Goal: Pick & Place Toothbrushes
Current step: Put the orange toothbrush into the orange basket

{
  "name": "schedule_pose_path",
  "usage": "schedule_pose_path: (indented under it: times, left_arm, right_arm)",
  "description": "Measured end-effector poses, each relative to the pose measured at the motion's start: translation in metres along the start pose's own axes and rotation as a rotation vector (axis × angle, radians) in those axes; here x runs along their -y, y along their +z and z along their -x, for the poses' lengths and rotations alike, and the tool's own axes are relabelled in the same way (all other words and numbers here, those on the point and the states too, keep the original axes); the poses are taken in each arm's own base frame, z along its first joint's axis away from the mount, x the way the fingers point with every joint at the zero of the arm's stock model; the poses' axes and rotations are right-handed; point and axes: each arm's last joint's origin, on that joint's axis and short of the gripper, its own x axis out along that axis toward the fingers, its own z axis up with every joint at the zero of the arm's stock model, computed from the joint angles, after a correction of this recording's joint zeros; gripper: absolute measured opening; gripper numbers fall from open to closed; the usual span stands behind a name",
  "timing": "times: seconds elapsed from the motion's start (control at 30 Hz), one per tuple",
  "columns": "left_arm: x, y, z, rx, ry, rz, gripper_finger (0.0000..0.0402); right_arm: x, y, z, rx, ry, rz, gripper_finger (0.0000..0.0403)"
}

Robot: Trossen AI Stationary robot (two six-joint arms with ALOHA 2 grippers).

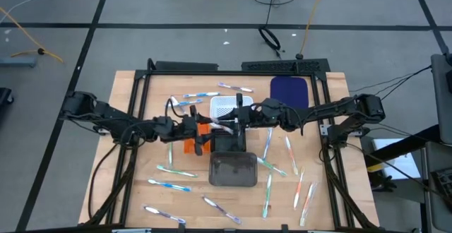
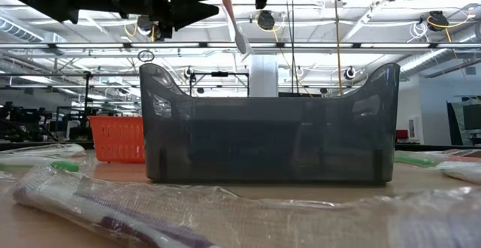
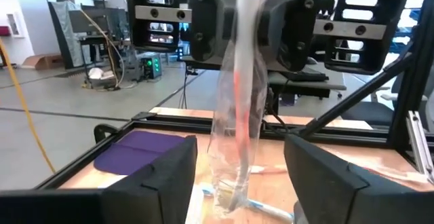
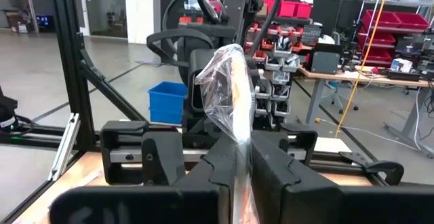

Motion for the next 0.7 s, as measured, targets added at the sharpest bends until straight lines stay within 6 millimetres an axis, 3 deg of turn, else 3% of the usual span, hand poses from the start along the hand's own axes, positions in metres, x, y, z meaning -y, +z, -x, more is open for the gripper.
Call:
schedule_pose_path:
  times: [0.2, 0.5, 0.7]
  left_arm:
    - [0.002, -0.001, -0.005, 0.034, 0.001, 0.015, 0.0232]
    - [0.011, -0.006, -0.042, 0.017, -0.015, -0.004, 0.023]
    - [0.013, -0.007, -0.046, 0.01, -0.016, -0.027, 0.018]
  right_arm:
    - [0.0, 0.001, 0.0, 0.01, -0.001, 0.004, 0.0017]
    - [0.0, -0.001, 0.0, -0.003, 0.0, 0.004, 0.0018]
    - [0.0, -0.003, 0.0, -0.032, 0.002, 0.002, 0.0018]
